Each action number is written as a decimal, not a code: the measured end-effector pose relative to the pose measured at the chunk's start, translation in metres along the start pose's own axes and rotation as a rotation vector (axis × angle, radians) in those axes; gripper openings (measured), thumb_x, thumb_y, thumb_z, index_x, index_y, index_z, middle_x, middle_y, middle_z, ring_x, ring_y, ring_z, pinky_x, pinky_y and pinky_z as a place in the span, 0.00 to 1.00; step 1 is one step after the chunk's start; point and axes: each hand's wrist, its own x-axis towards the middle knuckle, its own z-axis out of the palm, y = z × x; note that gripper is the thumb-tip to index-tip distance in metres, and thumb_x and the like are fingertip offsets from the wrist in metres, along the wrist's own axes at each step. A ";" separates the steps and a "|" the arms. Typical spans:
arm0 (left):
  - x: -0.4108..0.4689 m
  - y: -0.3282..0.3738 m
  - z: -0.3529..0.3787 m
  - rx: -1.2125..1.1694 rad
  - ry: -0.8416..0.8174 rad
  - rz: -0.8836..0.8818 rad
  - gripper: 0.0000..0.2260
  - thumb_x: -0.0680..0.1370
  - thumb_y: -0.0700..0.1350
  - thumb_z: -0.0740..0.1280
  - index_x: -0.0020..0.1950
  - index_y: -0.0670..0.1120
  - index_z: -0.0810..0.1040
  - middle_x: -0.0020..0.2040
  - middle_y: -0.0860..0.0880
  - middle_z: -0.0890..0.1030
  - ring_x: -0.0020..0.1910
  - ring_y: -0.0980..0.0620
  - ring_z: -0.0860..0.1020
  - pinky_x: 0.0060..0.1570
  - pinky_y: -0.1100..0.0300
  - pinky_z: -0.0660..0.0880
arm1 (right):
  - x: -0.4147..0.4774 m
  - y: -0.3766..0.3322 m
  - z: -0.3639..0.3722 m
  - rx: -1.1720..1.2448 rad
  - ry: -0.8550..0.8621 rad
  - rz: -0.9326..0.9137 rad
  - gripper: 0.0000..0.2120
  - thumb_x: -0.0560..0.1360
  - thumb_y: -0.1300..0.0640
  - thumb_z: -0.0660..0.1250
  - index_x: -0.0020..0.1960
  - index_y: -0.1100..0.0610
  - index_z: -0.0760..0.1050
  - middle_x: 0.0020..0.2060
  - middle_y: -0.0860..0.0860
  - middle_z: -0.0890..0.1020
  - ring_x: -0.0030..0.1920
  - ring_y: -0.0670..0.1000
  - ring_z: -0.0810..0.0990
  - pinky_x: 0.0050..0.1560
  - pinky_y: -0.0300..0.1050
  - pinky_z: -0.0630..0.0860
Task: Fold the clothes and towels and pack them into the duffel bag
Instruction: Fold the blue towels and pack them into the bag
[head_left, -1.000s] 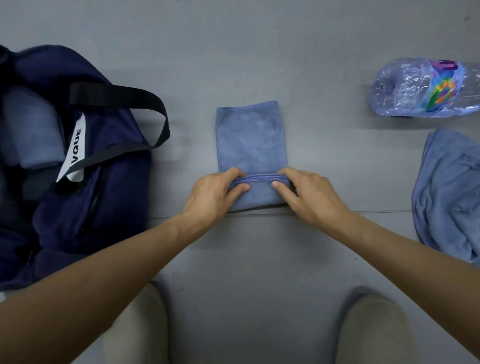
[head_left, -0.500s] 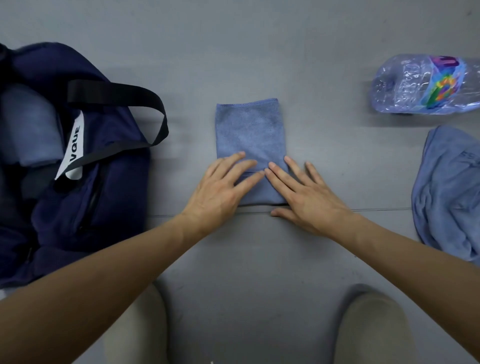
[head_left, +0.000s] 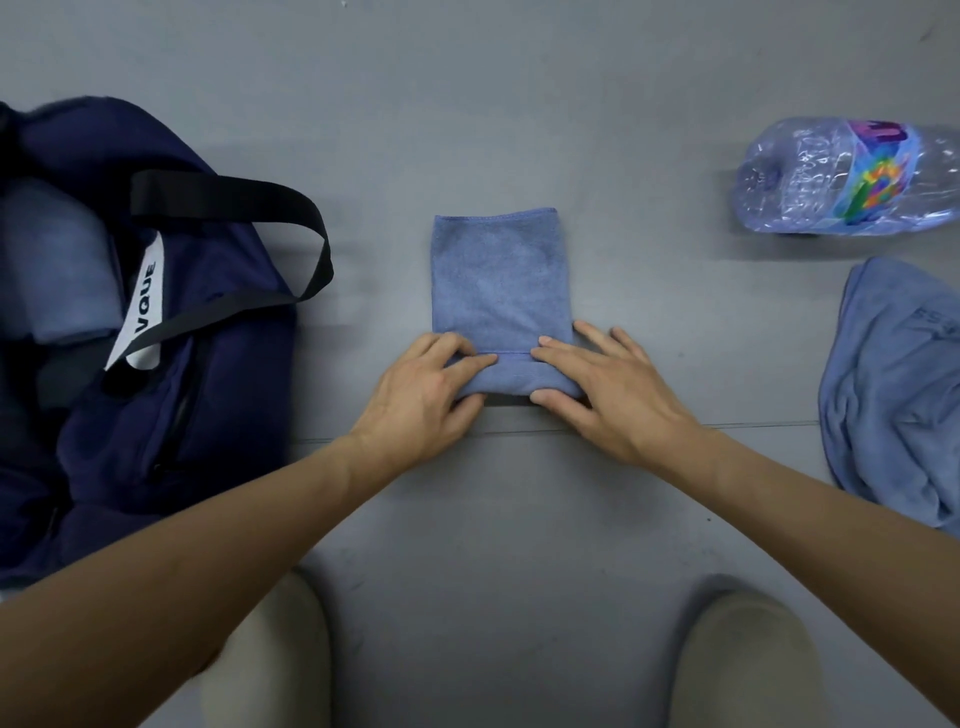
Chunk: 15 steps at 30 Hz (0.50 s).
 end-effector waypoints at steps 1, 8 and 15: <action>0.001 -0.001 -0.003 -0.018 -0.015 -0.022 0.15 0.77 0.49 0.66 0.63 0.49 0.81 0.53 0.51 0.80 0.51 0.49 0.75 0.47 0.56 0.76 | 0.000 0.001 -0.001 -0.002 -0.017 0.005 0.33 0.77 0.30 0.56 0.77 0.43 0.62 0.76 0.42 0.67 0.79 0.51 0.55 0.78 0.59 0.49; 0.007 -0.003 -0.015 -0.177 -0.109 -0.196 0.11 0.83 0.54 0.61 0.63 0.51 0.74 0.47 0.49 0.82 0.46 0.45 0.79 0.46 0.53 0.73 | -0.002 -0.003 -0.008 0.087 0.128 0.055 0.34 0.76 0.31 0.52 0.78 0.46 0.63 0.52 0.54 0.81 0.60 0.54 0.72 0.69 0.53 0.64; -0.001 0.012 -0.006 -0.187 -0.227 -0.295 0.16 0.83 0.58 0.59 0.69 0.56 0.70 0.53 0.49 0.84 0.50 0.42 0.81 0.49 0.54 0.72 | -0.012 -0.016 0.005 -0.023 0.227 0.057 0.25 0.81 0.45 0.62 0.77 0.49 0.66 0.36 0.54 0.79 0.42 0.59 0.77 0.52 0.53 0.74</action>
